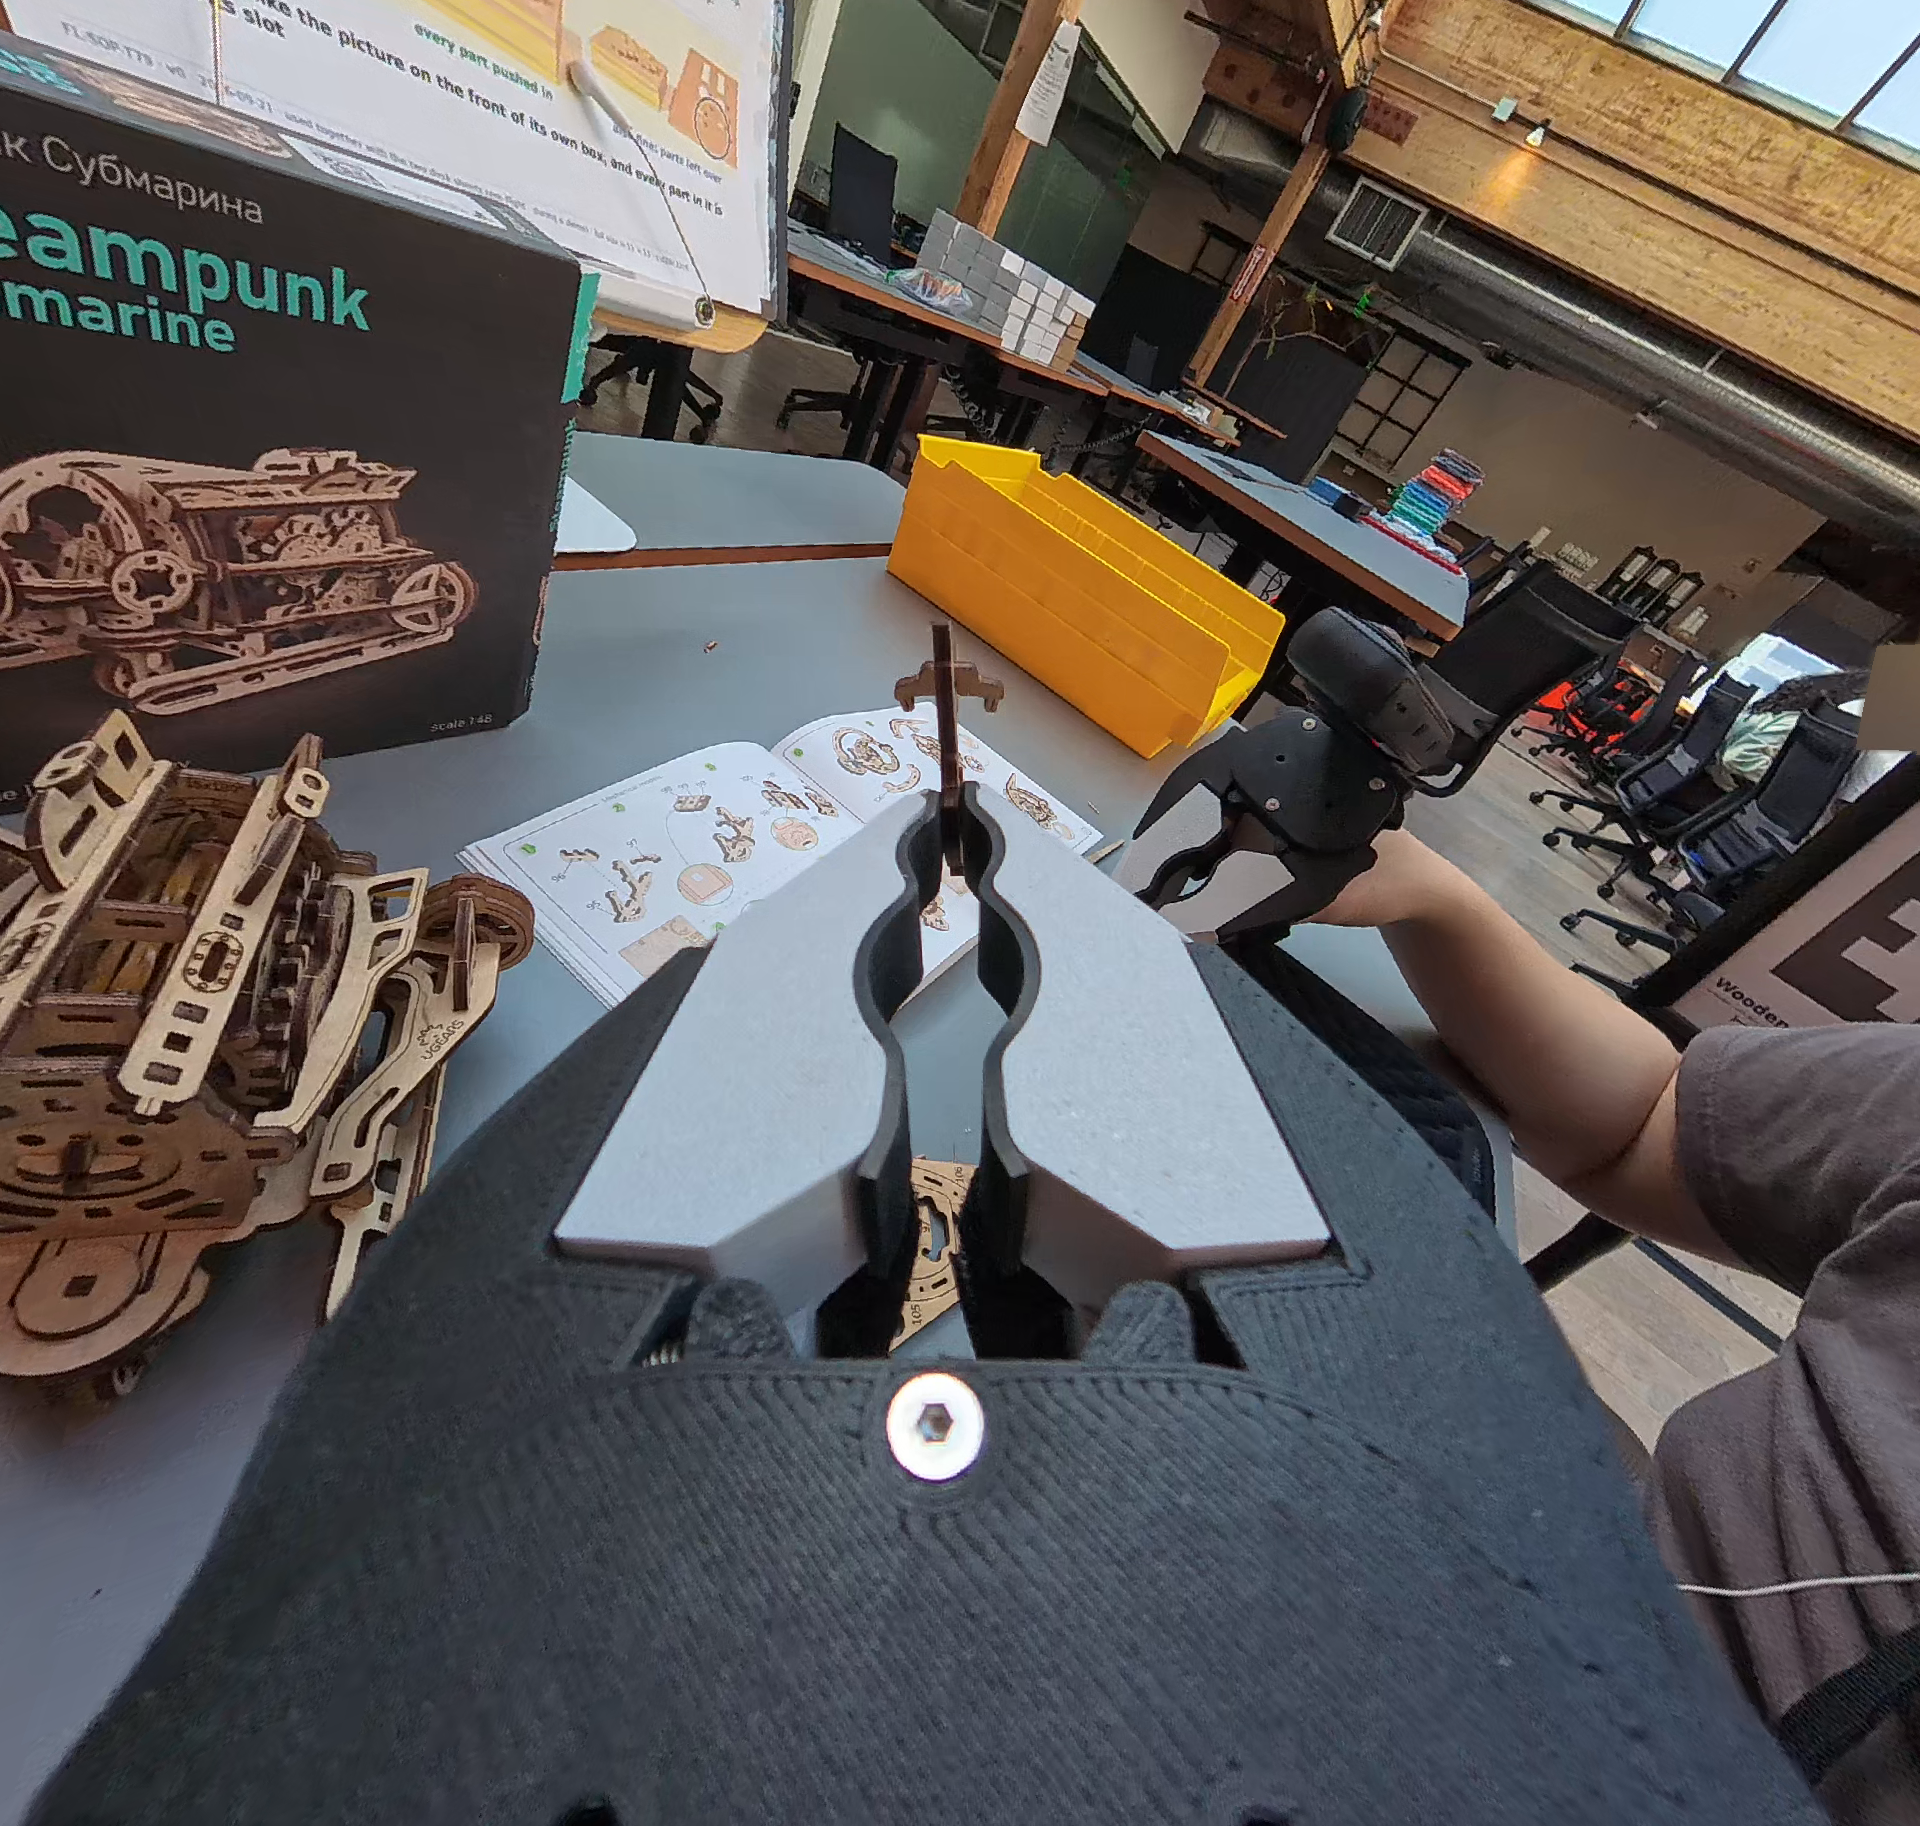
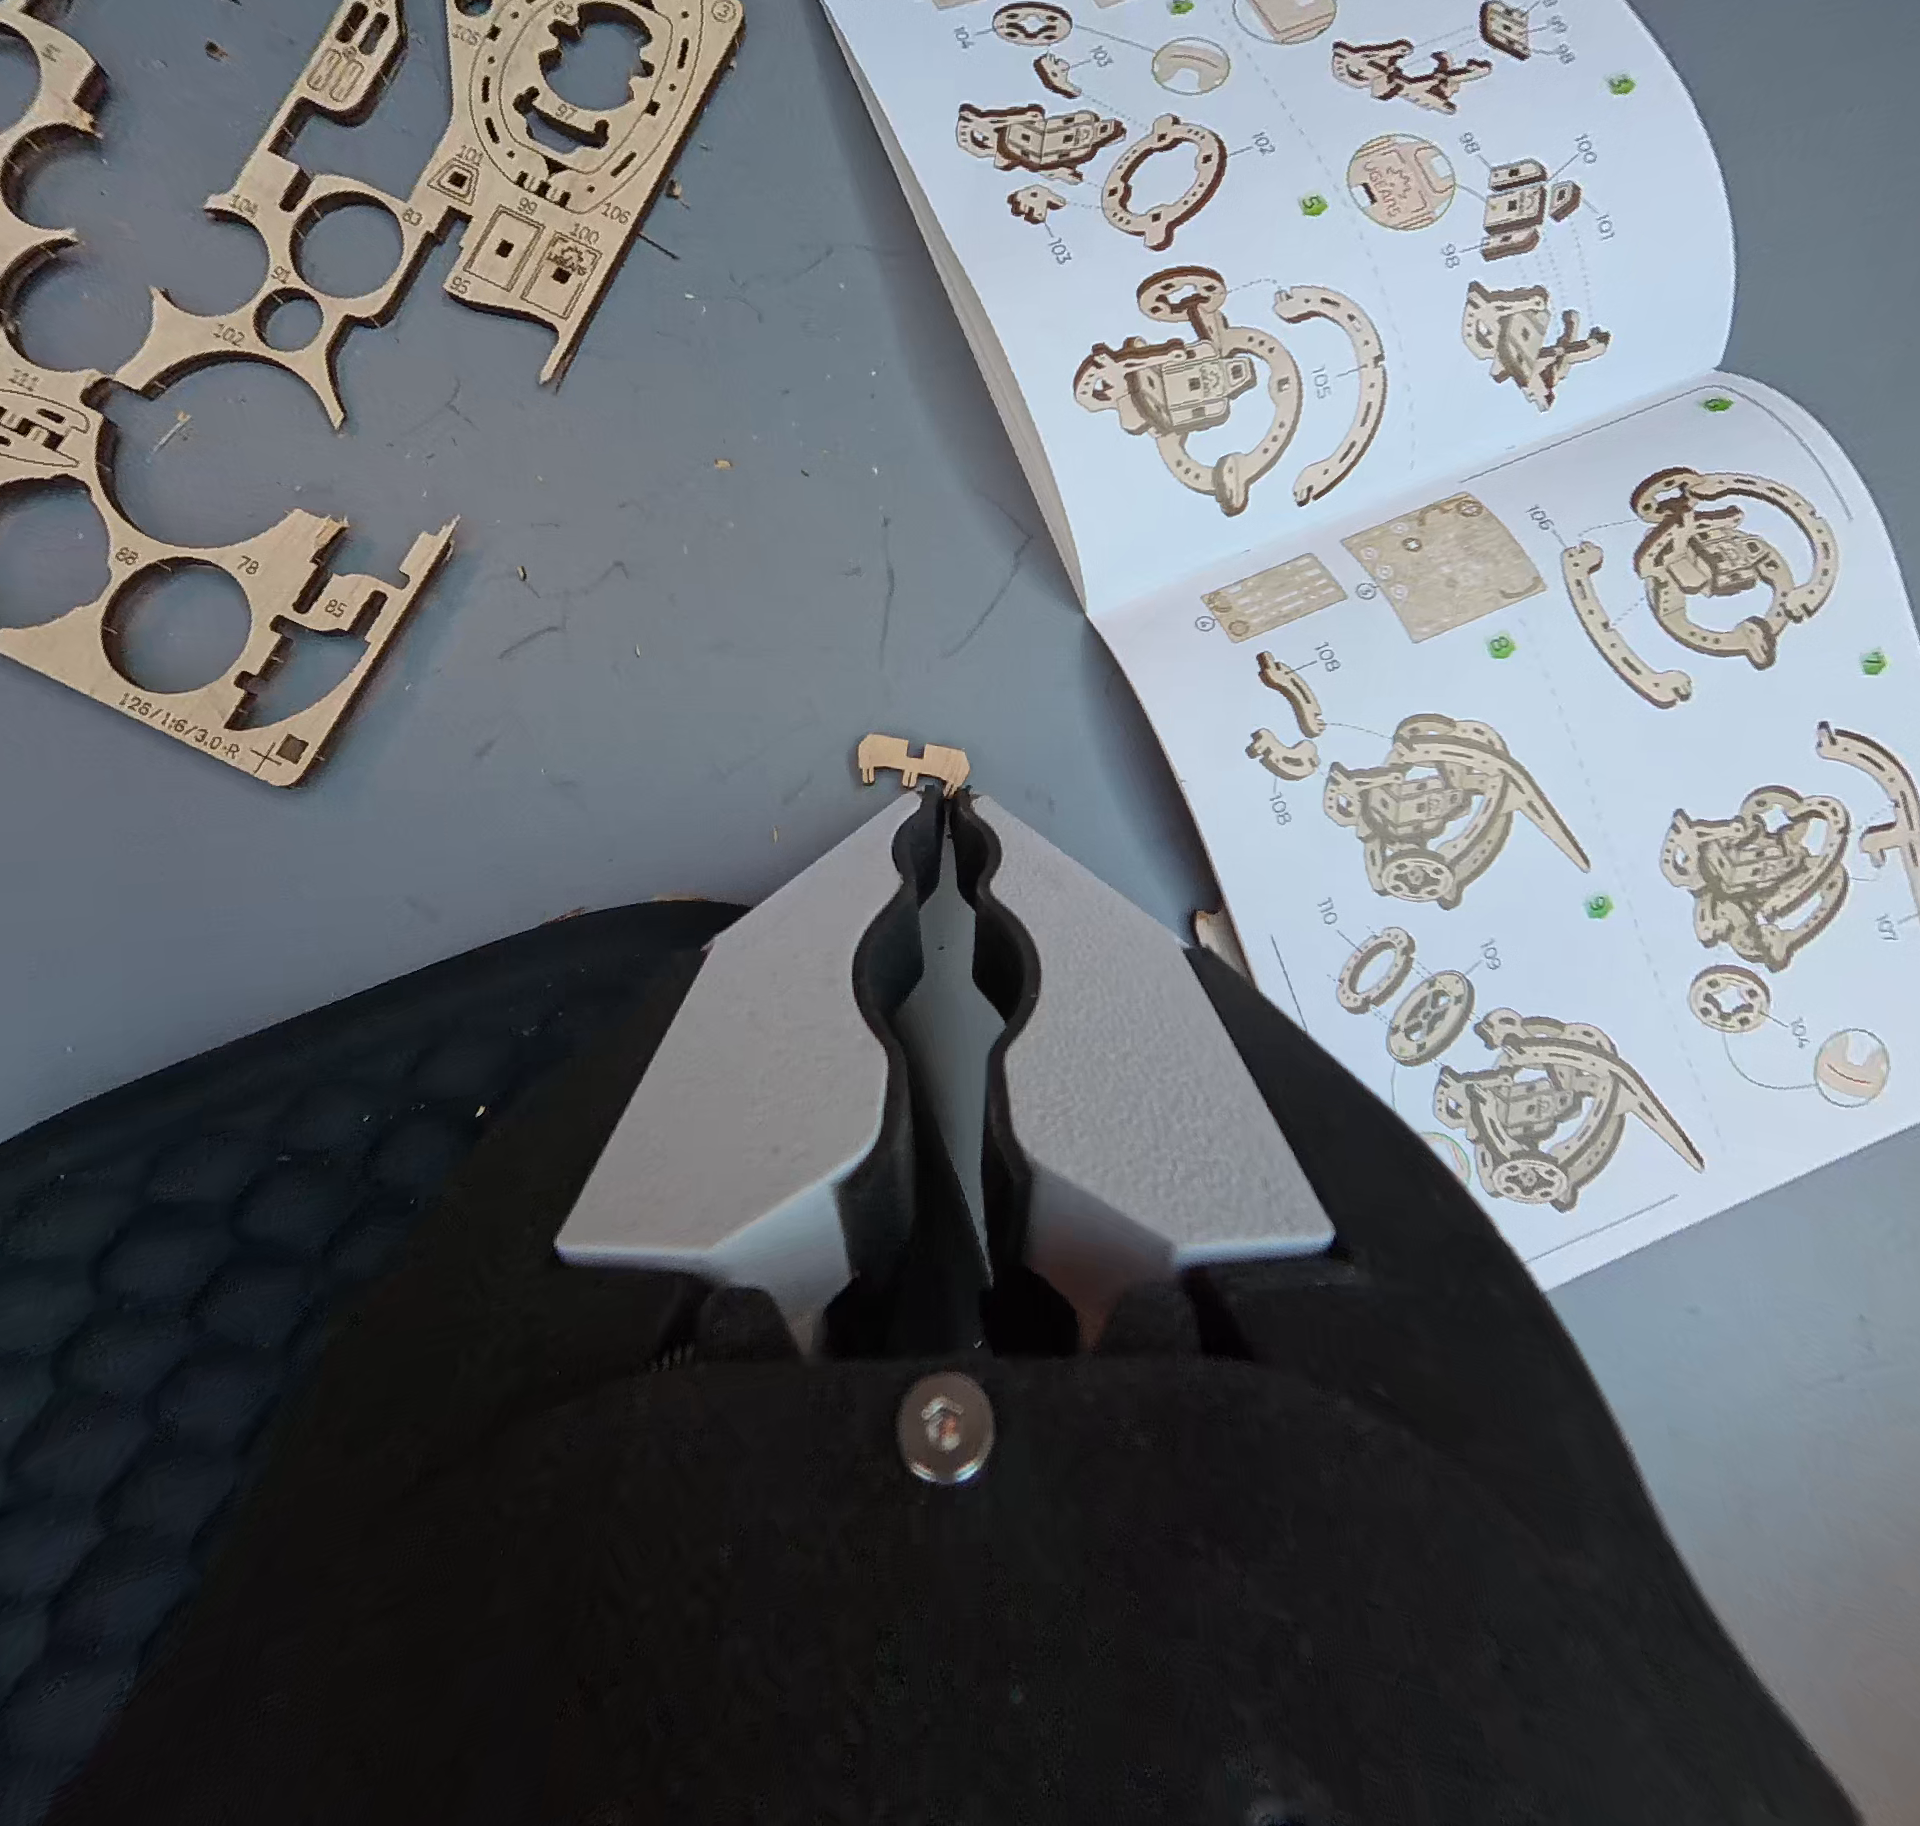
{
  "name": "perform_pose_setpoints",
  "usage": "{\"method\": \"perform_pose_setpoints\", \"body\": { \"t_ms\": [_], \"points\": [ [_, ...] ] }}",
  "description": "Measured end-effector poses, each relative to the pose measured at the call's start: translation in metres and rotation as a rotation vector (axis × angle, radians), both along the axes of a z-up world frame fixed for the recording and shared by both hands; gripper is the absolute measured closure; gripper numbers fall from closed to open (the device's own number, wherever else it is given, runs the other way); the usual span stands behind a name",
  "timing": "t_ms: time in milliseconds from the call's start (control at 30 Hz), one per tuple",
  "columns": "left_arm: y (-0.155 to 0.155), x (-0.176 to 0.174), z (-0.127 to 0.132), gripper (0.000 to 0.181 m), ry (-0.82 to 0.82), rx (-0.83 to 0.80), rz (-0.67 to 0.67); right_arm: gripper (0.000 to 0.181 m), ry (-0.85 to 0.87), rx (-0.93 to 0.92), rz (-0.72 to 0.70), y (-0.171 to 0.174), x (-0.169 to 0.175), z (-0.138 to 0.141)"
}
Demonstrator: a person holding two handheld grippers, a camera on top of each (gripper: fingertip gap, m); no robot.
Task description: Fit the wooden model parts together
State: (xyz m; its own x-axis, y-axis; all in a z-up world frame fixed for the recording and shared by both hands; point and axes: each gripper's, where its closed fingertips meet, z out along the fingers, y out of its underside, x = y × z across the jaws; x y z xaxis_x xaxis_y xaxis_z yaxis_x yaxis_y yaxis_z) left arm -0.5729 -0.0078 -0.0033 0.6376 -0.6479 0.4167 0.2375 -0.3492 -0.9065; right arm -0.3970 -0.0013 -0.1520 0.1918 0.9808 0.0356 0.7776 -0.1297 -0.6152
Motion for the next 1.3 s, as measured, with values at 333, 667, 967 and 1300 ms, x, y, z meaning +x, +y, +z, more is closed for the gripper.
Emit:
{"method": "perform_pose_setpoints", "body": {
  "t_ms": [333, 667, 967, 1300],
  "points": [
    [-0.004, 0.005, 0.003, 0.181, -0.027, 0.002, -0.031, 0.18, 0.104, 0.06, 0.112, 0.0, -0.013, 0.005],
    [-0.007, 0.012, 0.003, 0.181, -0.024, 0.009, -0.058, 0.159, 0.288, -0.025, 0.224, -0.007, -0.009, 0.022],
    [-0.008, 0.023, -0.007, 0.181, -0.02, -0.035, -0.111, 0.147, 0.19, -0.078, 0.25, -0.01, -0.011, 0.011],
    [-0.012, 0.044, -0.025, 0.181, 0.008, -0.096, -0.189, 0.148, 0.069, -0.055, 0.264, -0.01, -0.011, 0.001]
  ]
}}
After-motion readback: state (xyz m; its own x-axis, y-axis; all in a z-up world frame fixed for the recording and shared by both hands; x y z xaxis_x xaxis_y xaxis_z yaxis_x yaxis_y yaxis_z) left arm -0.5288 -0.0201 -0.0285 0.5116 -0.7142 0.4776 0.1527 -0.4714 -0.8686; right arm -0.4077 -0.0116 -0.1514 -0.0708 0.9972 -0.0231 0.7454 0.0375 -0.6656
